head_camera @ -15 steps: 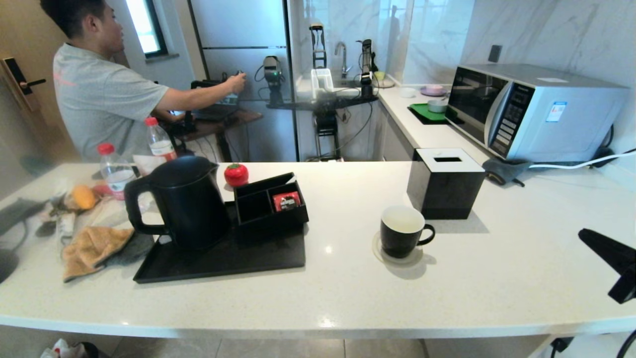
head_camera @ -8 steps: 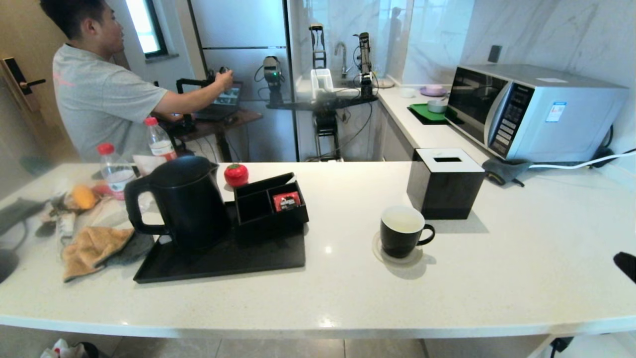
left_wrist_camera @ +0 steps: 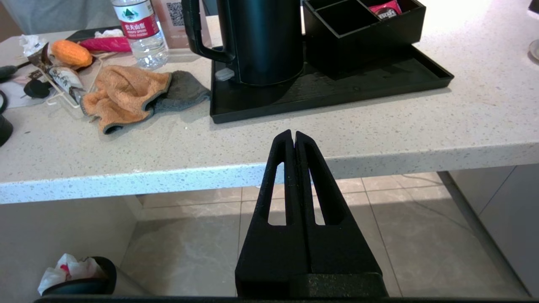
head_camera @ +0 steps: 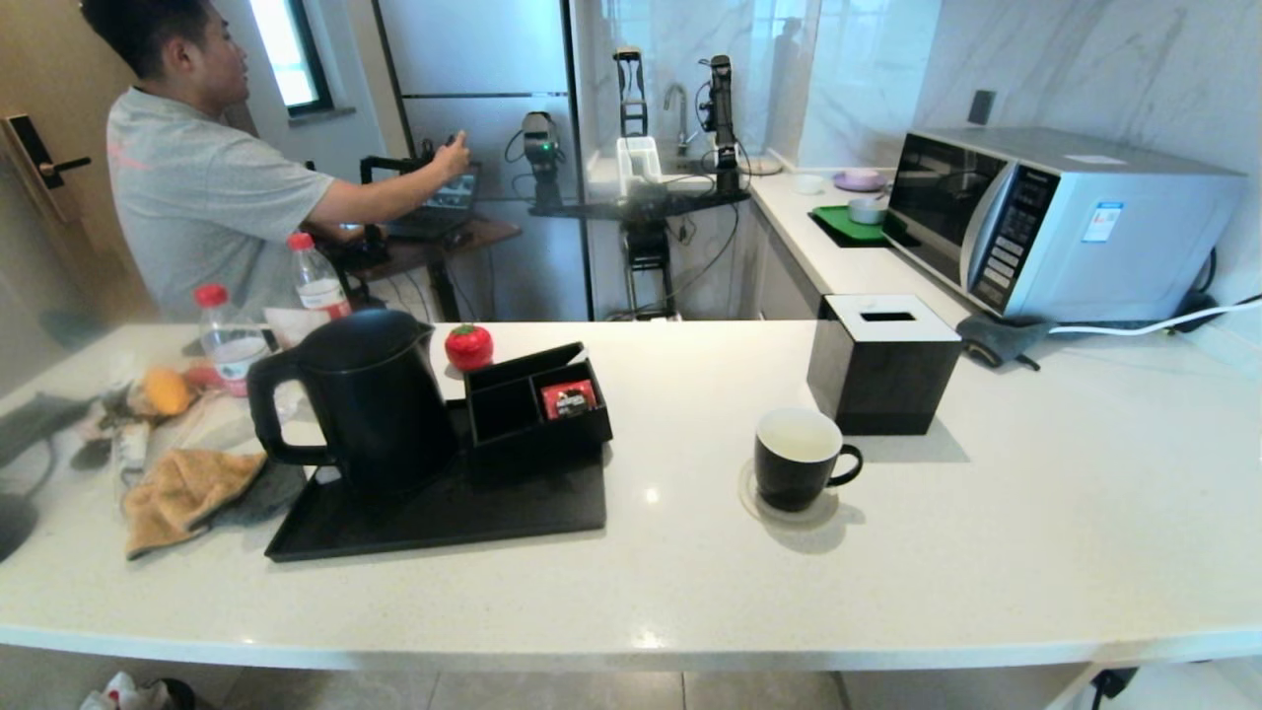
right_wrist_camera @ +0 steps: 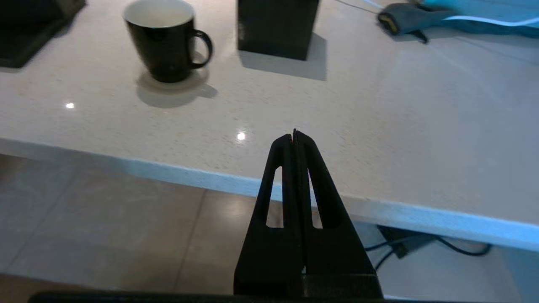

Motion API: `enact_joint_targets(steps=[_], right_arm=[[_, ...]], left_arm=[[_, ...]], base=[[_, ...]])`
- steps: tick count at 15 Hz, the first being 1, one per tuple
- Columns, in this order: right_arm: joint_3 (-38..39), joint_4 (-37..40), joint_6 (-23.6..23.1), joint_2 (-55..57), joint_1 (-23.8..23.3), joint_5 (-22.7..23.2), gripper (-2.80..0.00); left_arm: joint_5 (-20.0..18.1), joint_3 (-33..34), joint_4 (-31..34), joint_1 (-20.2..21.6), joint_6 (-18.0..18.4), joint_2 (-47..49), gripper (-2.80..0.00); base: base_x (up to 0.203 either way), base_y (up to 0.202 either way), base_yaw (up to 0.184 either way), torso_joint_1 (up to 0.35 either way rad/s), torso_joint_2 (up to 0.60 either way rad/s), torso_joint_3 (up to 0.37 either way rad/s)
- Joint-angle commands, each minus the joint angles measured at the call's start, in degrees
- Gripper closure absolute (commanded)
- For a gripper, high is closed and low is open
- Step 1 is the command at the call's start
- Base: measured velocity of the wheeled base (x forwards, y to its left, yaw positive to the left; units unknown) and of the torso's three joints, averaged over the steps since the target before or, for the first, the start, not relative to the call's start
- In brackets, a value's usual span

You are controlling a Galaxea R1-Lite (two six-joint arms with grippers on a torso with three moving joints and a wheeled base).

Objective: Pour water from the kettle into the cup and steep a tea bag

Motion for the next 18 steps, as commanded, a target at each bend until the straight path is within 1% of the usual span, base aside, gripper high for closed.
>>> enact_joint_targets(steps=[1, 4, 6, 7, 9, 10, 12, 18], right_arm=[[1.2, 3.0, -0.3, -8.5, 2.1, -2.6, 0.00], [1.7, 14.9, -1.2, -21.9, 2.3, -3.5, 0.00], [2.0, 23.6, -2.5, -26.4, 2.5, -4.5, 0.00], [2.1, 24.7, -2.3, -26.5, 2.6, -4.7, 0.00], [2.1, 24.9, 2.3, -26.5, 2.8, -5.1, 0.00], [2.1, 24.7, 3.7, -26.5, 2.8, -6.0, 0.00], [2.5, 24.1, 3.0, -26.5, 2.8, -6.1, 0.00], [3.3, 22.0, 2.9, -26.5, 2.8, -6.2, 0.00]], left_arm=[[0.0, 0.0, 0.0, 0.0, 0.0, 0.0, 0.00], [0.0, 0.0, 0.0, 0.0, 0.1, 0.0, 0.00], [0.0, 0.0, 0.0, 0.0, 0.0, 0.0, 0.00], [0.0, 0.0, 0.0, 0.0, 0.0, 0.0, 0.00], [0.0, 0.0, 0.0, 0.0, 0.0, 0.0, 0.00], [0.0, 0.0, 0.0, 0.0, 0.0, 0.0, 0.00], [0.0, 0.0, 0.0, 0.0, 0.0, 0.0, 0.00], [0.0, 0.0, 0.0, 0.0, 0.0, 0.0, 0.00]], base=[[0.000, 0.000, 0.000, 0.000, 0.00, 0.000], [0.000, 0.000, 0.000, 0.000, 0.00, 0.000], [0.000, 0.000, 0.000, 0.000, 0.00, 0.000], [0.000, 0.000, 0.000, 0.000, 0.00, 0.000], [0.000, 0.000, 0.000, 0.000, 0.00, 0.000], [0.000, 0.000, 0.000, 0.000, 0.00, 0.000], [0.000, 0.000, 0.000, 0.000, 0.00, 0.000], [0.000, 0.000, 0.000, 0.000, 0.00, 0.000]])
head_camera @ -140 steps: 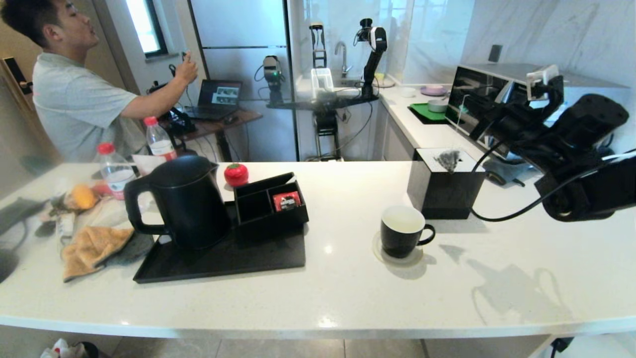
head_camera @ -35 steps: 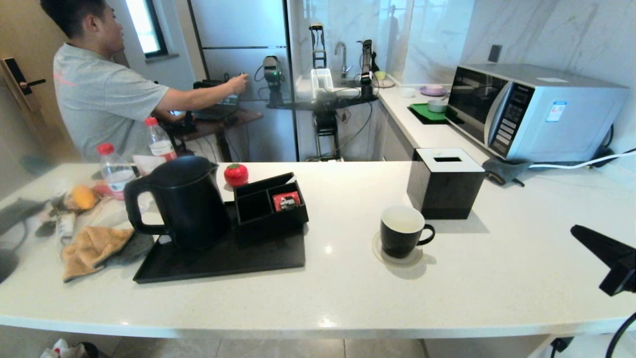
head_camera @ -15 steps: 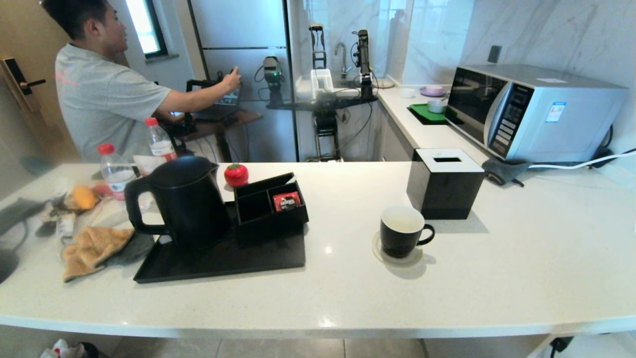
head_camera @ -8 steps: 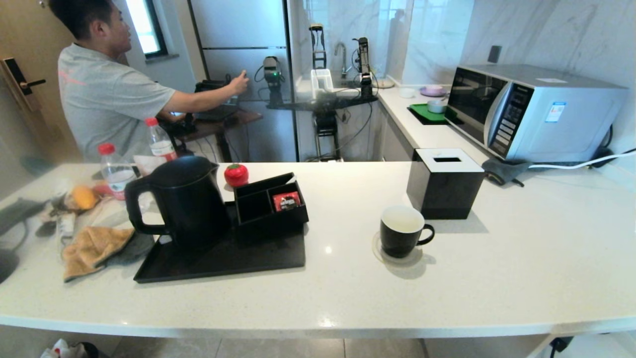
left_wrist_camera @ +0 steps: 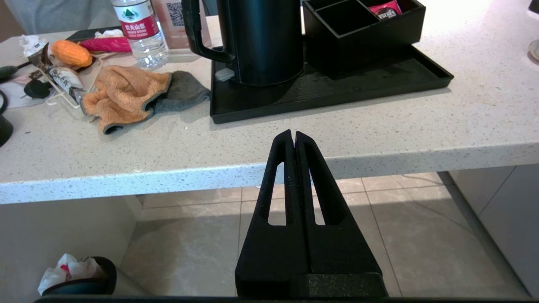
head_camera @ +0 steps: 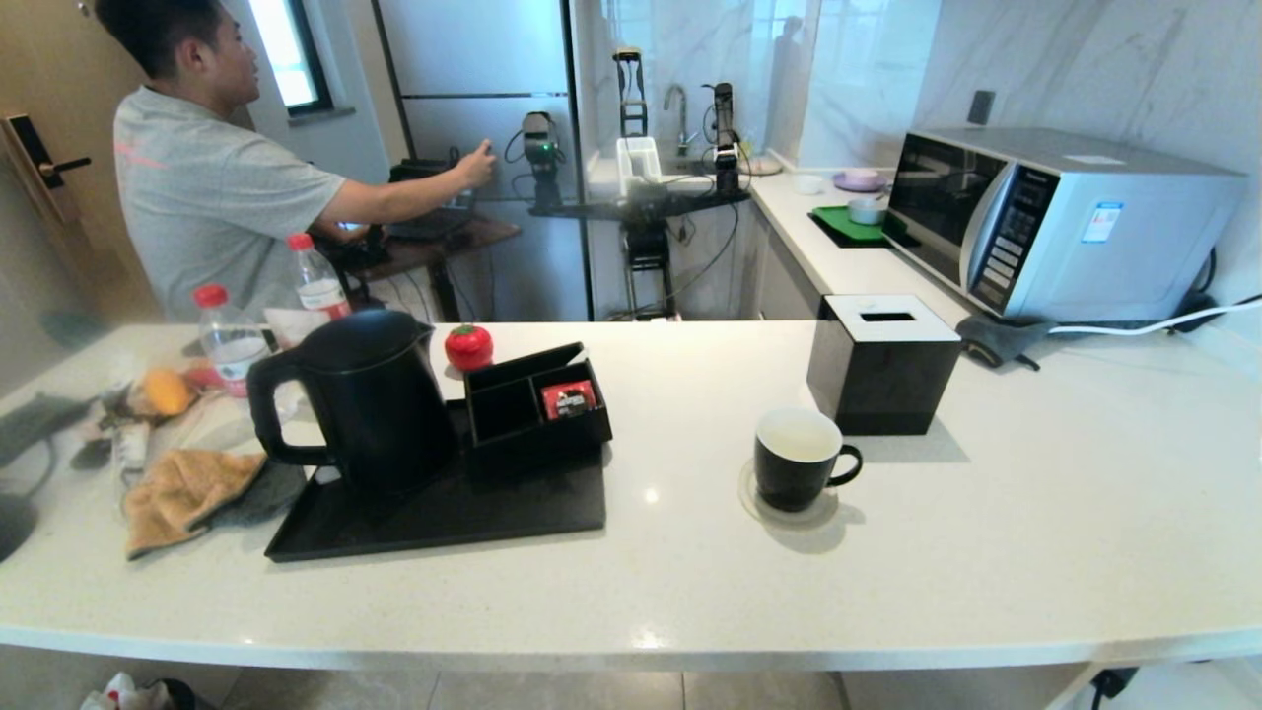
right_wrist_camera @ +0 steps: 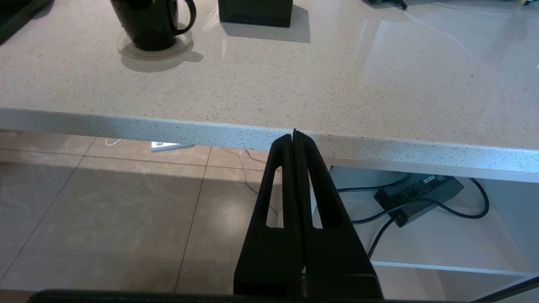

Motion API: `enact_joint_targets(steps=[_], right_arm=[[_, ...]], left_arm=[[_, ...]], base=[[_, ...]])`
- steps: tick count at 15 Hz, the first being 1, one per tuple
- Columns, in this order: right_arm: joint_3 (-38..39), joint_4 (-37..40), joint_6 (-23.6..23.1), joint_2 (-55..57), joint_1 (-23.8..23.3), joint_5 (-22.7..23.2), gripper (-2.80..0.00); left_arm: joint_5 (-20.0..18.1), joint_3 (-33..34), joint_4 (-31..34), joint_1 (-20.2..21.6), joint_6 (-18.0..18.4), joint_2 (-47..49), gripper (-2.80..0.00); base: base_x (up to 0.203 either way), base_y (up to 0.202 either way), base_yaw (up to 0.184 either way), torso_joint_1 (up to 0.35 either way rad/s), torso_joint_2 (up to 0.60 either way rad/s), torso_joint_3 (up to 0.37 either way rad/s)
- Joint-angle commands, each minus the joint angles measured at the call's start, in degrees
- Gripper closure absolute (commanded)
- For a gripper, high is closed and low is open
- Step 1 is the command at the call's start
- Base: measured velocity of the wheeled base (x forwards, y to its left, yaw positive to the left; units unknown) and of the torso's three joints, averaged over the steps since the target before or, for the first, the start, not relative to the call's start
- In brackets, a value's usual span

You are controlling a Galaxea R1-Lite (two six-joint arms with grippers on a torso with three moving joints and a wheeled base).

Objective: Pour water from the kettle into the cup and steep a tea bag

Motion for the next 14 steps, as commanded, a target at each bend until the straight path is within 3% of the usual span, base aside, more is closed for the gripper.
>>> enact_joint_targets(steps=[1, 14], right_arm=[[0.2, -0.3, -0.1, 0.1, 0.0, 0.1, 0.00], [-0.1, 0.4, 0.5, 0.1, -0.1, 0.0, 0.00]], left_arm=[[0.0, 0.0, 0.0, 0.0, 0.0, 0.0, 0.00], [0.0, 0.0, 0.0, 0.0, 0.0, 0.0, 0.00]], base=[[0.000, 0.000, 0.000, 0.000, 0.00, 0.000], [0.000, 0.000, 0.000, 0.000, 0.00, 0.000]])
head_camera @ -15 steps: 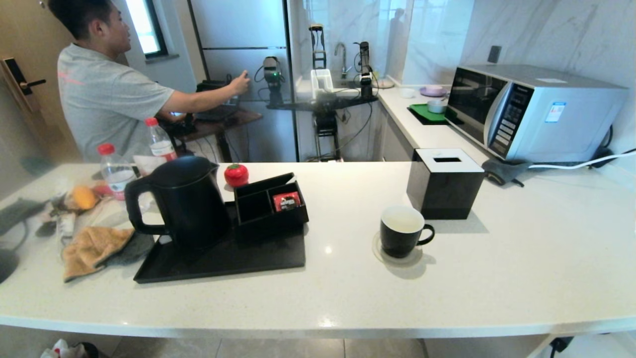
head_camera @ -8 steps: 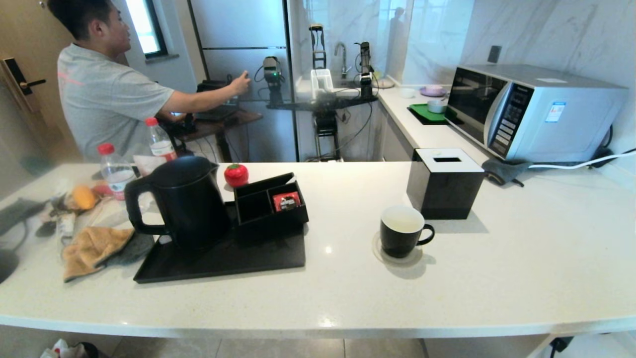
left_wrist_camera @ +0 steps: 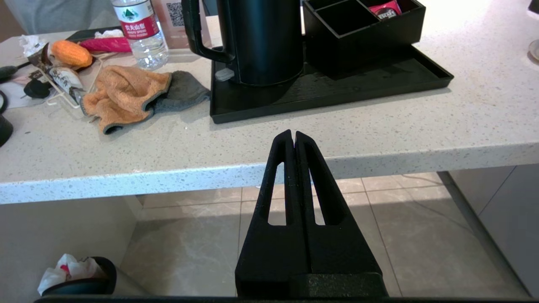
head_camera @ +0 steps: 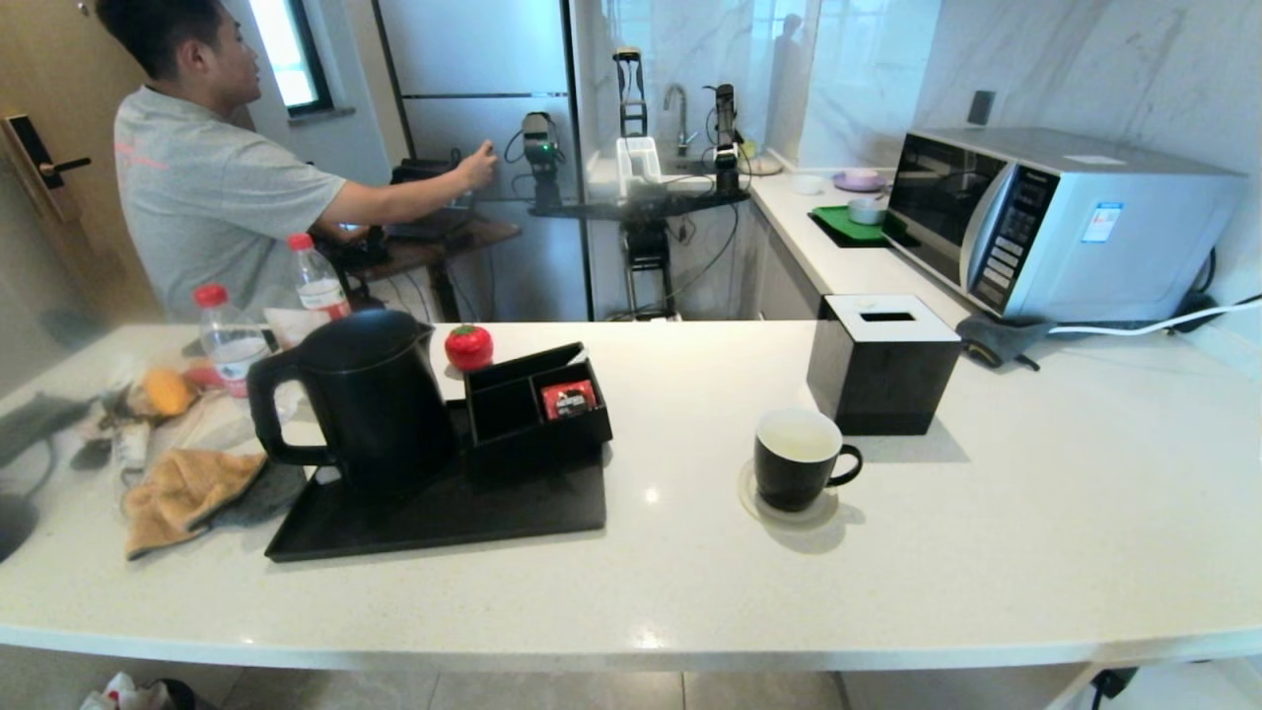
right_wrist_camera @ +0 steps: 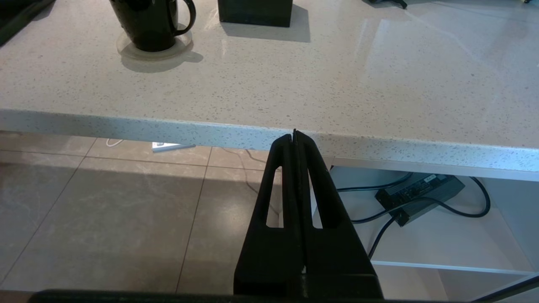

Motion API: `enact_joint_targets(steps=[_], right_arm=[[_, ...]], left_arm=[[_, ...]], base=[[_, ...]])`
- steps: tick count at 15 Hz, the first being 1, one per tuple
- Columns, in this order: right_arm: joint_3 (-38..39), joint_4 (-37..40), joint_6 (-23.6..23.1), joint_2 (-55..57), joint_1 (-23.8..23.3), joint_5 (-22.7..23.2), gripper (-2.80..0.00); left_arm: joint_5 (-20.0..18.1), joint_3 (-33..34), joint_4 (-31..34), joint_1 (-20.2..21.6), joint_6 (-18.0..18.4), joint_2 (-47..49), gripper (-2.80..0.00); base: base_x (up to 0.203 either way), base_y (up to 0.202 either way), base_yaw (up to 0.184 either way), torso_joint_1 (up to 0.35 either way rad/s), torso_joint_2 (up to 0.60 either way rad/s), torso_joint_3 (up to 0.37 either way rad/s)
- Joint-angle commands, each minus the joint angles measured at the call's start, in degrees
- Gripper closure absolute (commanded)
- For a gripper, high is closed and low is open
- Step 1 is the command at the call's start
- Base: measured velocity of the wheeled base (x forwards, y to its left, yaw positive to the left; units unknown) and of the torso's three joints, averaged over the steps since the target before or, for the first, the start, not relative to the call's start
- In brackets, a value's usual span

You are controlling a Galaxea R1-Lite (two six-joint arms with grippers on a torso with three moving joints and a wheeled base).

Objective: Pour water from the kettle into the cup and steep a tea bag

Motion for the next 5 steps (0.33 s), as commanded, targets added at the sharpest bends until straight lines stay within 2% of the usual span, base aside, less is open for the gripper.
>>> enact_joint_targets(steps=[1, 5], right_arm=[[0.0, 0.1, -0.1, 0.1, 0.0, 0.0, 0.00], [0.2, -0.4, 0.1, 0.1, 0.0, 0.3, 0.00]], left_arm=[[0.0, 0.0, 0.0, 0.0, 0.0, 0.0, 0.00], [0.0, 0.0, 0.0, 0.0, 0.0, 0.0, 0.00]], base=[[0.000, 0.000, 0.000, 0.000, 0.00, 0.000], [0.000, 0.000, 0.000, 0.000, 0.00, 0.000]])
